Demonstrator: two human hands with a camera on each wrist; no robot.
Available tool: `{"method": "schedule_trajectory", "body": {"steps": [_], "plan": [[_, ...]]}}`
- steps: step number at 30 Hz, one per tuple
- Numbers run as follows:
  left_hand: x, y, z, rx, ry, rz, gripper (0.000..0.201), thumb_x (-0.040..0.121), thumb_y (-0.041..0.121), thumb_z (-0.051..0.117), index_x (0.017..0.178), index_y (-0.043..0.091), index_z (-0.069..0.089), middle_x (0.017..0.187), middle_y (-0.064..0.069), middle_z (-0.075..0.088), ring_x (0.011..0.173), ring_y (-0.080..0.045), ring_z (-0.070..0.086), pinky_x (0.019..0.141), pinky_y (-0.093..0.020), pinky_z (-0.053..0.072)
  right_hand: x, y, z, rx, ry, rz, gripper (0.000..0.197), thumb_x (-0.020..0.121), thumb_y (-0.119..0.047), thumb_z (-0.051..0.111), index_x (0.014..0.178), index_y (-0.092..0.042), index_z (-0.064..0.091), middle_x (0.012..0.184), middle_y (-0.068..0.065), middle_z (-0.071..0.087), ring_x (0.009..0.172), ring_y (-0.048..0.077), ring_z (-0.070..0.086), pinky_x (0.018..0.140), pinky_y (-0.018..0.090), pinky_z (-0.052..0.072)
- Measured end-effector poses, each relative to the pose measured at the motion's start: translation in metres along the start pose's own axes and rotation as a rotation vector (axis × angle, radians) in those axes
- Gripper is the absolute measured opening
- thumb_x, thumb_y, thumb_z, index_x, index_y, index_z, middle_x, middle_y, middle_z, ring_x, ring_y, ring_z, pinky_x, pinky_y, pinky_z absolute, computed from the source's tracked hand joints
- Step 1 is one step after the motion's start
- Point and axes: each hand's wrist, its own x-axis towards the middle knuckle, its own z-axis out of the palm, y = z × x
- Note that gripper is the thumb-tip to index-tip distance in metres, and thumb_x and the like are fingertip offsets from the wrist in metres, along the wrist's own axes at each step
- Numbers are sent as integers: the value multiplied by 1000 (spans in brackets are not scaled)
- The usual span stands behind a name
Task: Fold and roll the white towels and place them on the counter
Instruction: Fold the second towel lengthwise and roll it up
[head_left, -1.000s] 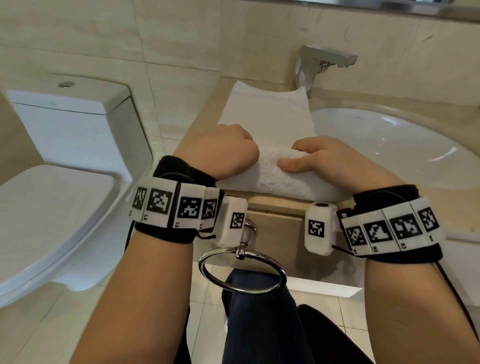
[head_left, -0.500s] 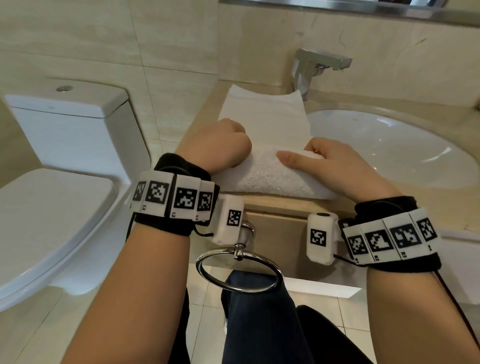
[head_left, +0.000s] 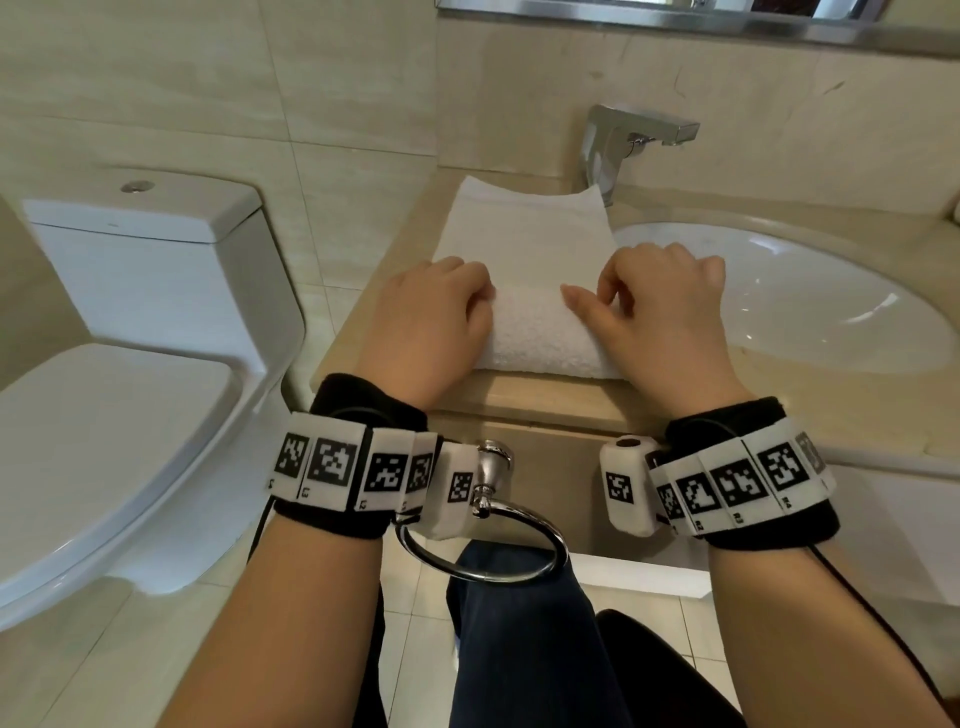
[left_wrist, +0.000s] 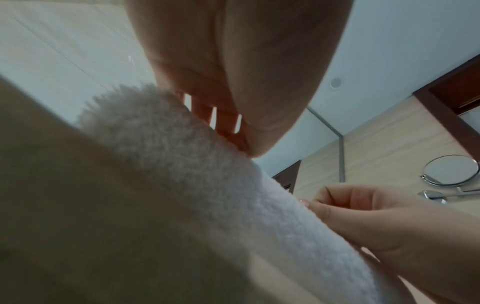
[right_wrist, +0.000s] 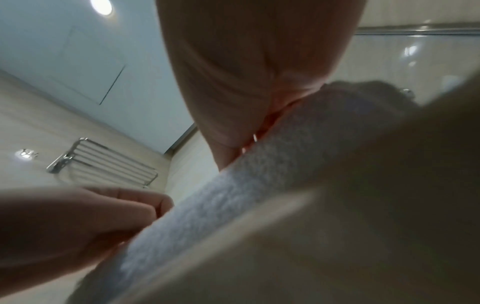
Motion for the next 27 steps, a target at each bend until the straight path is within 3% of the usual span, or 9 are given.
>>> {"method": "schedule_trajectory", "body": {"steps": [3,6,9,14,17,20,24,27], "plan": [[-7,1,-3,93,-74,-55,55,81,46,29,113,17,63,109,0,66,112,-23,50,99,-35,29,-6,0,-2,-9,-75,-41,34,85,-54,55,91,-21,55,88,-8,45,89,17,43,78,30,22],[-6,7,-2,230,-196,-98,64,71,56,34,119,21,56,116,1,59,125,-24,33,104,-39,16,-14,3,-7,-42,-230,-84,55,76,-53,64,118,-19,53,116,0,46,108,21,42,88,32,29],[-2,7,1,295,-240,-64,60,71,50,45,122,19,49,119,0,57,123,-25,34,103,-42,17,-17,5,-5,-12,-281,-97,59,76,-31,66,130,-14,48,127,6,44,114,27,45,93,32,32],[2,1,2,380,-229,46,65,78,25,54,139,19,33,128,-6,47,112,-30,49,101,-39,26,-15,3,1,8,-260,-57,55,77,-1,56,131,-11,49,127,11,52,112,32,49,90,33,34],[0,-2,0,292,-191,47,67,79,26,55,141,20,32,124,-6,46,109,-29,51,99,-38,27,-15,5,-1,5,-255,-43,51,79,-4,55,129,-13,49,118,9,58,106,29,50,79,29,31],[-3,-3,-6,87,-154,-30,59,78,33,57,133,19,40,115,2,52,101,-21,50,93,-34,30,-12,7,-9,47,-293,-2,47,82,-9,53,128,-18,49,115,7,60,104,27,52,74,27,29],[-4,-9,-7,-292,-100,-241,55,63,31,71,114,33,51,96,13,55,89,-10,51,67,-19,38,-7,9,-22,112,-396,53,40,84,-10,52,122,-21,51,107,6,61,88,21,49,71,26,29],[-4,-17,-6,-516,-76,-347,52,49,38,70,99,39,56,94,14,54,90,-6,52,71,-24,40,-1,10,-26,188,-443,123,35,84,-10,51,117,-21,54,104,6,60,89,21,48,73,28,33]]}}
